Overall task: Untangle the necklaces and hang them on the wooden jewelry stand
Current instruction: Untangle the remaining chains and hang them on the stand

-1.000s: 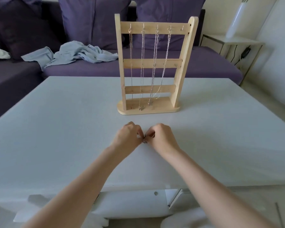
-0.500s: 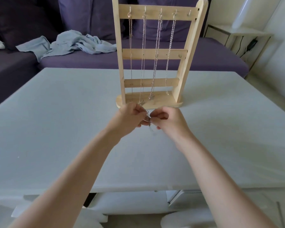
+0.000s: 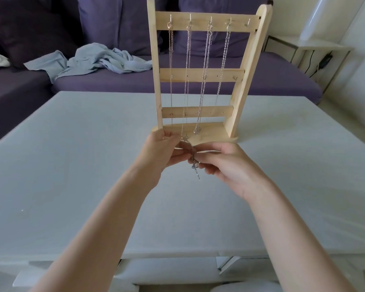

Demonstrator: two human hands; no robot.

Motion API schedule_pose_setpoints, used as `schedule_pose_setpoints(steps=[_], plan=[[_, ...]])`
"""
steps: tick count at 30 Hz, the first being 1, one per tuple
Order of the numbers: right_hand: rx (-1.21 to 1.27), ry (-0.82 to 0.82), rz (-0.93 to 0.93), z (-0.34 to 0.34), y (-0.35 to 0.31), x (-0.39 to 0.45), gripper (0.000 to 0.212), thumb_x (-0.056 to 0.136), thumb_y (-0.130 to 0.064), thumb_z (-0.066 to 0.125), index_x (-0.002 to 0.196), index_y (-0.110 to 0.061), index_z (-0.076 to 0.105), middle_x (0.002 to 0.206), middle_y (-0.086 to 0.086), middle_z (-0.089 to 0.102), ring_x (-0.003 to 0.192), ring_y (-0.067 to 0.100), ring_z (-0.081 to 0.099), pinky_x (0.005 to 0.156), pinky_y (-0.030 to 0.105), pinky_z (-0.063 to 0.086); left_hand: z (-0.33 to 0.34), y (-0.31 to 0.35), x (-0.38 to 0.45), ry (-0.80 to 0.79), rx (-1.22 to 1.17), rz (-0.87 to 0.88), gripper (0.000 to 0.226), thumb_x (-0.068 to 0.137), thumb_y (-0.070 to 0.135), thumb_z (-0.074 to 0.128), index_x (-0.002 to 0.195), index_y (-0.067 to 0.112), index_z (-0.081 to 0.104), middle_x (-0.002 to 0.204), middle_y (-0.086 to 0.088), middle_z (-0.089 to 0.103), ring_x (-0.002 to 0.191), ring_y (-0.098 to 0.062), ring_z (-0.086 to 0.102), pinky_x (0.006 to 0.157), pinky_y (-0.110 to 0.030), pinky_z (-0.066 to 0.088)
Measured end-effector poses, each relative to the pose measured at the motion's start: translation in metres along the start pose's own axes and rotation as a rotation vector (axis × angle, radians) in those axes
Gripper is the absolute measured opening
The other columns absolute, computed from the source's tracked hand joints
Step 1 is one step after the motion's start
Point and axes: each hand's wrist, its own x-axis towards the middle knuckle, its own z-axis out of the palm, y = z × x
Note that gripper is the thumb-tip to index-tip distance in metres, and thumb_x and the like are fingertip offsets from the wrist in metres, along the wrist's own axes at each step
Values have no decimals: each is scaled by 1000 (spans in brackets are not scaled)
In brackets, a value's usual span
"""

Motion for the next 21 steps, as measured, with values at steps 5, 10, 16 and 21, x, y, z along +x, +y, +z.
schedule_pose_setpoints(steps=[5, 10, 16, 21], plan=[[-34, 110, -26, -4, 2, 0, 16, 81, 4, 63, 72, -7, 70, 64, 1, 66, 60, 11, 49, 52, 16, 36, 1, 1, 0, 27, 51, 15, 11, 94, 0, 45, 100, 0, 54, 79, -10, 64, 62, -15, 67, 66, -22, 58], [-48, 115, 21, -4, 0, -2, 14, 81, -3, 65, 69, -8, 70, 63, -1, 64, 57, 8, 48, 55, 19, 38, -4, 0, -1, 66, 171, 40, 10, 93, 3, 50, 87, 8, 56, 78, -4, 60, 66, -11, 64, 64, -21, 56], [-44, 104, 38, -7, -1, -6, 7, 80, -5, 65, 75, -6, 70, 67, -2, 60, 62, 9, 47, 59, 21, 38, -4, -7, -8, -115, 437, 92, 7, 86, 10, 64, 81, 14, 65, 73, 5, 64, 59, 5, 59, 59, -10, 51], [-42, 40, 9, -10, -2, -8, 8, 85, -3, 63, 78, -5, 67, 52, -10, 57, 52, 5, 47, 54, 18, 38, -3, -8, -8, -161, 377, 79, 4, 84, 8, 68, 82, 11, 68, 76, 1, 66, 65, -2, 61, 65, -13, 52]])
